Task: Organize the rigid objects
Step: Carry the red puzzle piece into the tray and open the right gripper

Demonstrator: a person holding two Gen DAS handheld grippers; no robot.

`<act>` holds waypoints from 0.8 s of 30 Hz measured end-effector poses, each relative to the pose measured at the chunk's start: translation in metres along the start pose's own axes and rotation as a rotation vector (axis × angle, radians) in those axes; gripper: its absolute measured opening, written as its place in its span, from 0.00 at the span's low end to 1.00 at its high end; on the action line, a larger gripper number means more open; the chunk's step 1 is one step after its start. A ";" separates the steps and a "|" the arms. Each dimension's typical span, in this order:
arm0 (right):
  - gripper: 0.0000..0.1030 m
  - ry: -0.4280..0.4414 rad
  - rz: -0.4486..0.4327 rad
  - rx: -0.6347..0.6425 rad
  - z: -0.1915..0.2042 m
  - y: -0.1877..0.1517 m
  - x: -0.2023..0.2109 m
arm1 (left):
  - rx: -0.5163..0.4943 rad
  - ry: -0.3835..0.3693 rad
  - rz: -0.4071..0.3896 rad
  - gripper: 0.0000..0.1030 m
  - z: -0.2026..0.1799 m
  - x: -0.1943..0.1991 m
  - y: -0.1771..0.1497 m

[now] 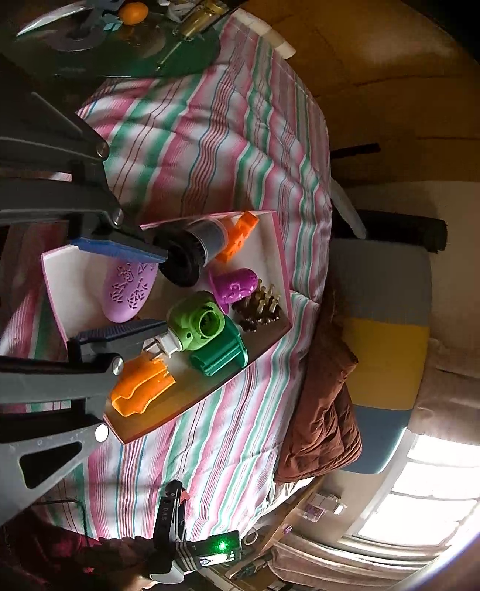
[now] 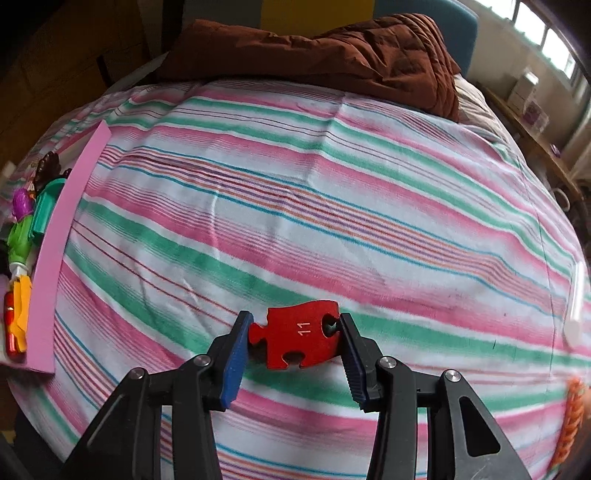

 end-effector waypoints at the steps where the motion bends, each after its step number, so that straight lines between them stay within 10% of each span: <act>1: 0.45 0.002 0.000 -0.006 0.002 -0.001 0.001 | 0.004 0.005 0.002 0.30 0.002 0.000 -0.001; 24: 0.45 0.252 -0.176 0.224 0.159 0.014 0.059 | 0.131 0.148 0.023 0.31 0.058 -0.007 -0.011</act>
Point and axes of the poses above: each gripper's, at about its wrist camera, not at the fingertips, and x roughly against the way its jaws point, z to its left, y to its top, the point moved 2 cm from there along -x, roughly the way its jaws point, and after that the axes turned 11 degrees about y, right-handed, at the moved point
